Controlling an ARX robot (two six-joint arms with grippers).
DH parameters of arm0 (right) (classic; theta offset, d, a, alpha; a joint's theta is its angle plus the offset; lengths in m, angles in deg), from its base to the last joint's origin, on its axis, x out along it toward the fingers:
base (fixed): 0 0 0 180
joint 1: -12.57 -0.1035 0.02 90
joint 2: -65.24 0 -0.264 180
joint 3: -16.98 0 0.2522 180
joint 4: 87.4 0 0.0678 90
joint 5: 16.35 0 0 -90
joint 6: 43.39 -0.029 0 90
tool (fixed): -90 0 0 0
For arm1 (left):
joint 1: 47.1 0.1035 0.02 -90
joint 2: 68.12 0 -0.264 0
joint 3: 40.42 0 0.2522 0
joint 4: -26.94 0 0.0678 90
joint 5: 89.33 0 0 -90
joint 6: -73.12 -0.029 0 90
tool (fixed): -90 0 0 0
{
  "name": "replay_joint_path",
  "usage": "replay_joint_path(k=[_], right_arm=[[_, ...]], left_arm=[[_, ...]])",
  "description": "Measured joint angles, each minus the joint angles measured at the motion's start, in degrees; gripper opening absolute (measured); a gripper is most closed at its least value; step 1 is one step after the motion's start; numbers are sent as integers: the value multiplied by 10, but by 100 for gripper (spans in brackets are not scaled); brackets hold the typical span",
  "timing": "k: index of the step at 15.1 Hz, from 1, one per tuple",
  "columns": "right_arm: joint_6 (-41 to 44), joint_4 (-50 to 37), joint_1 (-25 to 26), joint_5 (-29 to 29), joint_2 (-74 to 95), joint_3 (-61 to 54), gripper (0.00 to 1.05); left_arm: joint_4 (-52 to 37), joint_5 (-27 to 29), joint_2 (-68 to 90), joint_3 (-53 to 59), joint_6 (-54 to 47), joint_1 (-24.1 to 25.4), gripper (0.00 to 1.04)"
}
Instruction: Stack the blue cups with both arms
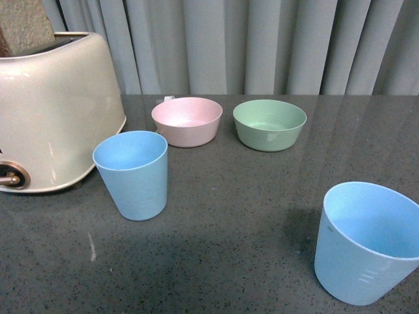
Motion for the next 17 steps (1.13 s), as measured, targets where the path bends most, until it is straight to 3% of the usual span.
replay_joint_path(k=[1, 2, 4, 6, 11, 13, 17], right_arm=[[0, 0, 0, 0, 0, 0, 98], [0, 0, 0, 1, 0, 0, 98], [0, 0, 0, 0, 0, 0, 98], [0, 0, 0, 0, 0, 0, 98], [0, 0, 0, 0, 0, 0, 98], [0, 0, 0, 0, 0, 0, 98], [0, 0, 0, 0, 0, 0, 98]], left_arm=[[27, -27, 5, -6, 9, 9, 98], [60, -93, 34, -21, 31, 36, 98], [46, -156, 62, -52, 48, 26, 98], [0, -155, 102, -97, 50, -3, 98], [-187, -153, 400, -208, -5, -67, 98], [-188, -163, 527, -278, -45, -92, 98], [-81, -186, 695, -435, -153, -127, 98]])
